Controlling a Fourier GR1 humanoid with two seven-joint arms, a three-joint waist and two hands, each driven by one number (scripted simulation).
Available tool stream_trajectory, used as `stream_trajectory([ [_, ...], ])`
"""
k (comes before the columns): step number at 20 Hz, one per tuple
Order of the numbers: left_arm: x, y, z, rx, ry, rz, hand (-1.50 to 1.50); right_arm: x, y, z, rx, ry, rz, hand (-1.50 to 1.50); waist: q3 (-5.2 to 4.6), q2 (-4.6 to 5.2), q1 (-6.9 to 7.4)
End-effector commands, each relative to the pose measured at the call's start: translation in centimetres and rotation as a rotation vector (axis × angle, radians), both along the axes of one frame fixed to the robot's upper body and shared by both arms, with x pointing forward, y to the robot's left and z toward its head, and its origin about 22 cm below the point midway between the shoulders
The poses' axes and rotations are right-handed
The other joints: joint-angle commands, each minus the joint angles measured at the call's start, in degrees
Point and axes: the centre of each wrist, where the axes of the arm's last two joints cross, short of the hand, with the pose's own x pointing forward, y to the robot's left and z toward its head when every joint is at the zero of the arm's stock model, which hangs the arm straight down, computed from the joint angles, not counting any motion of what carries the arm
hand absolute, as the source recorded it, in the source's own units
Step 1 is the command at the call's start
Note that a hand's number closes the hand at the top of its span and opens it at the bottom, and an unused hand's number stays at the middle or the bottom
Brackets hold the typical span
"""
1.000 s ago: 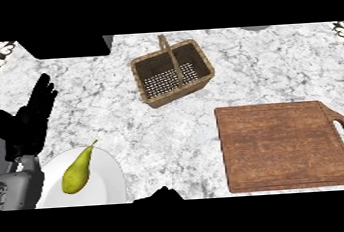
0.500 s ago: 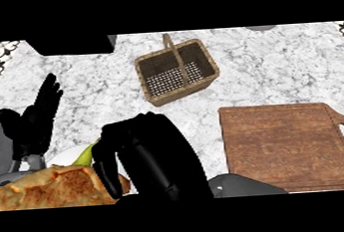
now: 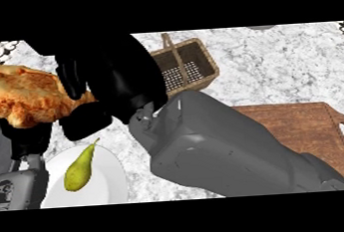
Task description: Pick the croissant from the cutting board and place it in the basket
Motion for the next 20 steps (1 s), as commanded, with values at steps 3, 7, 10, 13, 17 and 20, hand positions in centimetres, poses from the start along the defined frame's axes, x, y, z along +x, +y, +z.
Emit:
stream_trajectory([
  [3,0.0,0.4,0.3,0.012,-0.008,-0.005,0.00,4.6,0.0,-1.1,-0.003,0.039,-0.006,1.50,0.05,0.06,-0.47],
  [7,-0.9,0.8,-0.4,0.011,-0.006,-0.006,0.00,7.5,-1.5,-1.1,0.021,0.088,0.017,1.50,0.05,0.13,-0.28],
  [10,0.1,-0.7,0.8,-0.018,-0.002,0.009,0.00,6.2,-1.3,-0.9,0.039,0.117,0.052,1.50,0.08,-0.11,-0.89],
  [13,0.0,0.2,0.1,0.010,0.002,0.008,0.00,6.4,-2.2,1.1,-0.367,-0.334,0.030,1.50,-0.29,-0.37,-0.91],
  [17,0.1,0.7,0.3,-0.006,-0.011,0.009,0.00,6.5,-1.9,0.5,-0.447,-0.535,0.085,1.50,-0.02,0.16,-0.26],
  [20,0.2,-0.1,0.4,0.013,-0.002,0.015,0.00,8.0,-3.1,-0.5,-0.489,-0.625,0.082,1.50,0.07,0.08,-0.58],
])
